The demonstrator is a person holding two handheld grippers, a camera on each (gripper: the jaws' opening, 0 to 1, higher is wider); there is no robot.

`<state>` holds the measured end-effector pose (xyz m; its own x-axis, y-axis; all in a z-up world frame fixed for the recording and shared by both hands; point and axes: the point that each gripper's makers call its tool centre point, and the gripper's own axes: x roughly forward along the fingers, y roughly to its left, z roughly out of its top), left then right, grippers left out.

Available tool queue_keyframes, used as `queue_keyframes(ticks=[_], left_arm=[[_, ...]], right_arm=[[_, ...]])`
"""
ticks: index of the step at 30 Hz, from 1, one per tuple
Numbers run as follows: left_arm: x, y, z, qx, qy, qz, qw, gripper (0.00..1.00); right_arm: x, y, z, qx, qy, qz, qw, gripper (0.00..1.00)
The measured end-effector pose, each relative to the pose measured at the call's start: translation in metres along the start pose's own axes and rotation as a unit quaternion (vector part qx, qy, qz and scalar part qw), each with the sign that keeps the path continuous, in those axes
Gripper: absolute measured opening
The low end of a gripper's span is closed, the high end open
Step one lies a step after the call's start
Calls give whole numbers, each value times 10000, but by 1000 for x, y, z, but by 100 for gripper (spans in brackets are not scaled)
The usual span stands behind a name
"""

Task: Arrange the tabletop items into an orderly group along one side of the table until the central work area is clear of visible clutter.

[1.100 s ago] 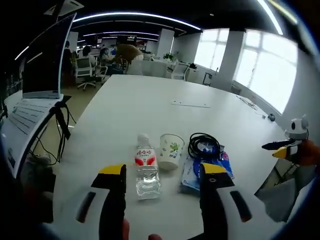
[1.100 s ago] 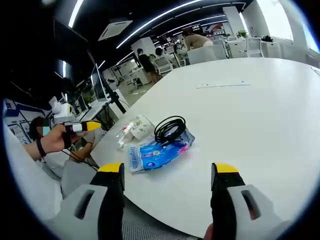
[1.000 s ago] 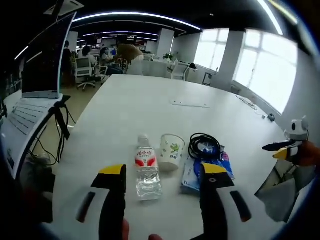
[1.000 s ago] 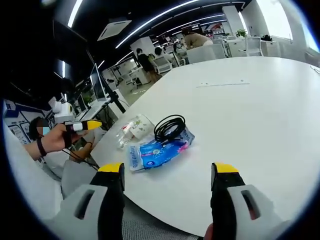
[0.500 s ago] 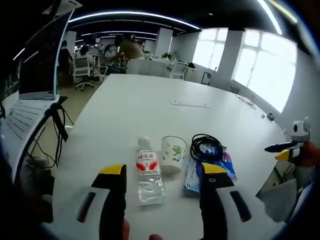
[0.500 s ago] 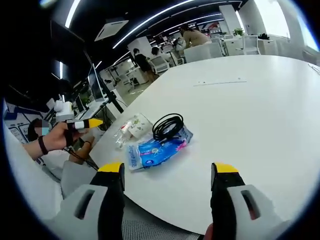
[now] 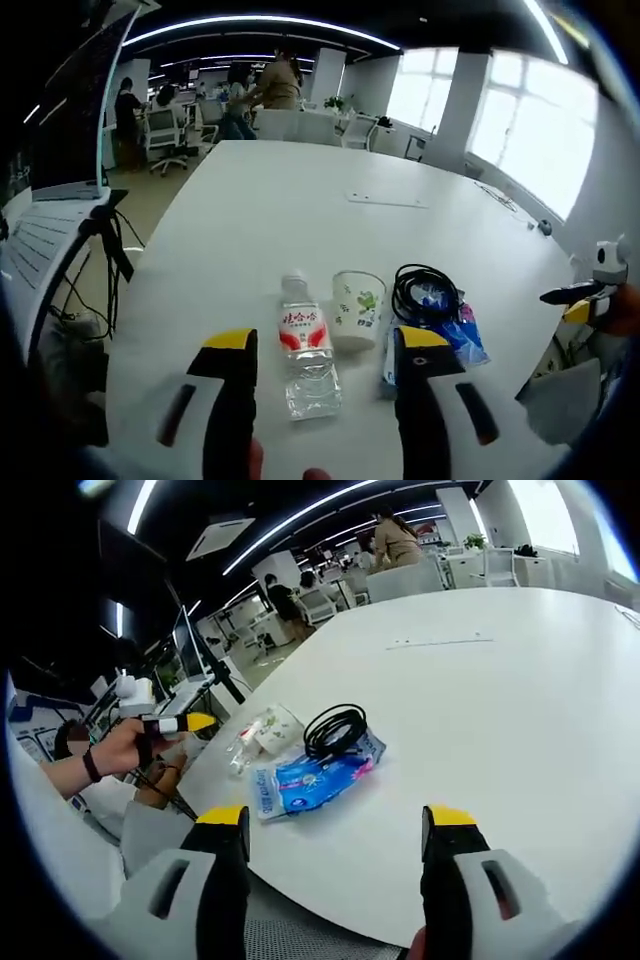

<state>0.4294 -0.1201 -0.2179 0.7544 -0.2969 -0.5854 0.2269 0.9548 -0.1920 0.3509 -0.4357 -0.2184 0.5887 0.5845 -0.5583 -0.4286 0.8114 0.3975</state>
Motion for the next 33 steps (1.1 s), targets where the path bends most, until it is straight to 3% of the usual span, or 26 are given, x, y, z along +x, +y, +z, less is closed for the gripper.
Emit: queue_keyframes(ticks=[11,20,33], left_arm=[[22,3,0,-78,132,-43,9999,52],[39,17,-5,-231,351,61,9991,51],[63,28,-19,-215,921,189,9953,48]], right_arm=[[2,0,-4,42,73,-55,9999,68],[5,0,-11,104,155,-89,9998,68],[11,-1,-10,151,242,-96,9995,66]])
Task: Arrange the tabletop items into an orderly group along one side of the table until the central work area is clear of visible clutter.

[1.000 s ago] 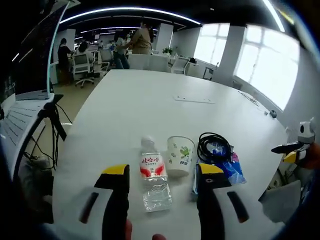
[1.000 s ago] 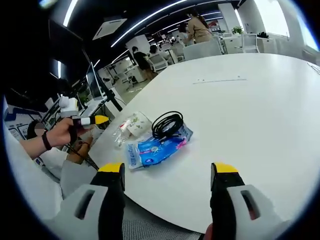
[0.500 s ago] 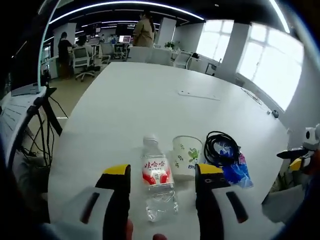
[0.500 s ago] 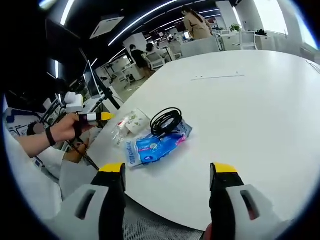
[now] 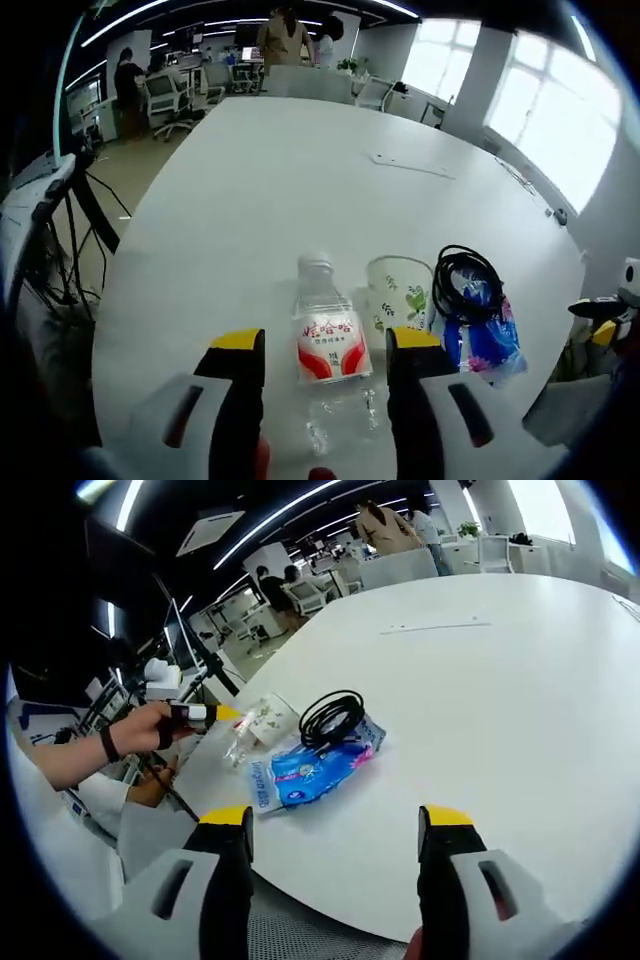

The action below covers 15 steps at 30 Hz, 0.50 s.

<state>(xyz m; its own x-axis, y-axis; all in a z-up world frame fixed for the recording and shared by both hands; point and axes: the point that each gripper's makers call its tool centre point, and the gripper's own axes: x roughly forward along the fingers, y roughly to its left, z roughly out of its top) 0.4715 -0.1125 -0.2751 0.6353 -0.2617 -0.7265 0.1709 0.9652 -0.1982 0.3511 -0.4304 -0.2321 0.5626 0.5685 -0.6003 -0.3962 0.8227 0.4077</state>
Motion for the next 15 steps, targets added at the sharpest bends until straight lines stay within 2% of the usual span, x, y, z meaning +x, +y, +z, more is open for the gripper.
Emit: queue_keyframes(ticks=[5,11,15], left_arm=[[9,0,-4,-140,169,39,9998,47],[19,-3,-9,-85,379,75,9992,46],[25,0,-17,-68,661,210,9976,42]], right_arm=[[1,-3,1,51,-7,-34,10000,66],[2,-5,0,50,40,-53,10000,65],[3,-6,0,41,58,-55,10000,65]])
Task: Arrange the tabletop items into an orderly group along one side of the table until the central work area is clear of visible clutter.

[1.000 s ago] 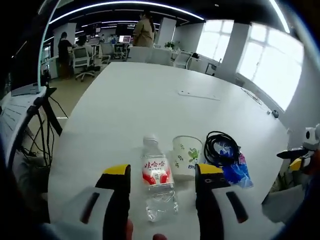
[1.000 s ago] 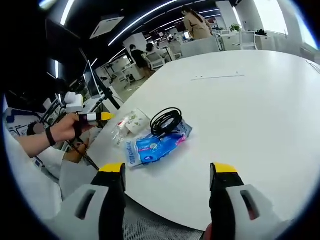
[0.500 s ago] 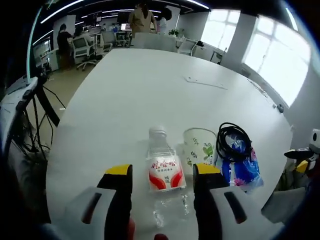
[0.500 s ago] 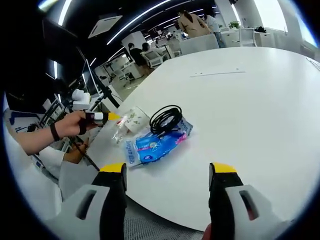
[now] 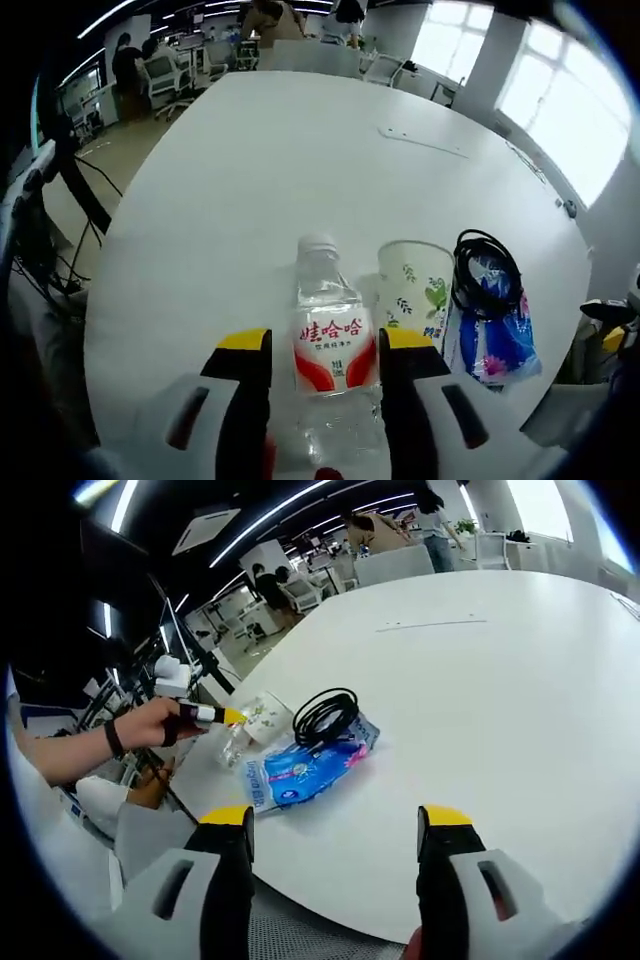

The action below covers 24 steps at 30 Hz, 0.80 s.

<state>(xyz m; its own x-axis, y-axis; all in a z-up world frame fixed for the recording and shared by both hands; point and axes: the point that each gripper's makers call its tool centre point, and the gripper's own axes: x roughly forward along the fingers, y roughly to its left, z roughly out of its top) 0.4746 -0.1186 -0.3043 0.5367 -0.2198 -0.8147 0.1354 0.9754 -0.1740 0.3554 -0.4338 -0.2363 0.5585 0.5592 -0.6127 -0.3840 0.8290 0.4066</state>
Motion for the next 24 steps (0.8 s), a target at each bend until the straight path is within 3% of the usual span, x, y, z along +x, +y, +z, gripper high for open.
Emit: queue_keyframes(ticks=[8,11,24], left_arm=[[6,-7,-2,-257,51,-147,9995,37],[2,-6,-3,-303,-40,-85,9995,36],[-15,3,-24,-283,67,-24,9996,34]], right_arm=[[1,-1,2,-27,-5,-6,10000,65],[1,-1,2,-35,2,-9,10000,65],[1,4,-3,-112,31,15,9999,65]])
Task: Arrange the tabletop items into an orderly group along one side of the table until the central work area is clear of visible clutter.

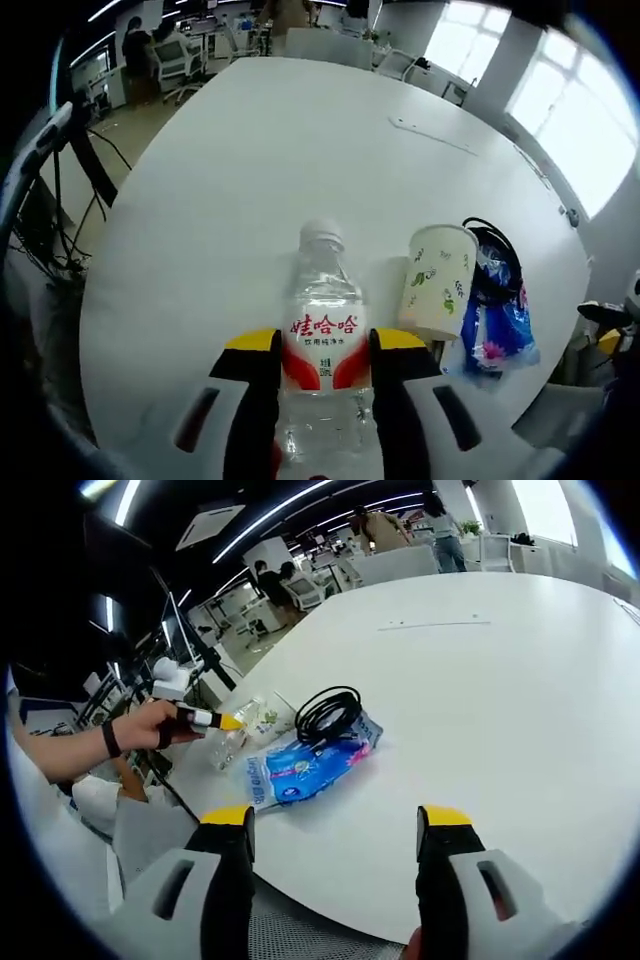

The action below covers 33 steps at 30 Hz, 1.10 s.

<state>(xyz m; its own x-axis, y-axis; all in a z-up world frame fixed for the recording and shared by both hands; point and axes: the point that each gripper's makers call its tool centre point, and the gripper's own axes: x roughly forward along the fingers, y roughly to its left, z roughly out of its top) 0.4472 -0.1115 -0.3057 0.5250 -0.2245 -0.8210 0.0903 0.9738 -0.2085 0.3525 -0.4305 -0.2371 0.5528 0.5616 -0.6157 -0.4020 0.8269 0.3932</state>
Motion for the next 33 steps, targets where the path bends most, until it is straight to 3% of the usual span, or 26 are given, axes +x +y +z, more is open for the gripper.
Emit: queue_keyframes(ticks=[13,20,23,33], left_arm=[[0,0,-5,186,146,29,9997,36],[8,-4,-6,320,343,33,9989,46],[12,1,-8,414,421,215,9980,40],[2,11,-5,184,174,357,9990,37]], right_arm=[[-1,4,-4,-2,8,22,10000,64],[-2,5,-7,22,18,10,10000,64],[-2,4,-8,47,13,15,10000,64],[-7,-1,-7,104,-53,-50,9999,64]])
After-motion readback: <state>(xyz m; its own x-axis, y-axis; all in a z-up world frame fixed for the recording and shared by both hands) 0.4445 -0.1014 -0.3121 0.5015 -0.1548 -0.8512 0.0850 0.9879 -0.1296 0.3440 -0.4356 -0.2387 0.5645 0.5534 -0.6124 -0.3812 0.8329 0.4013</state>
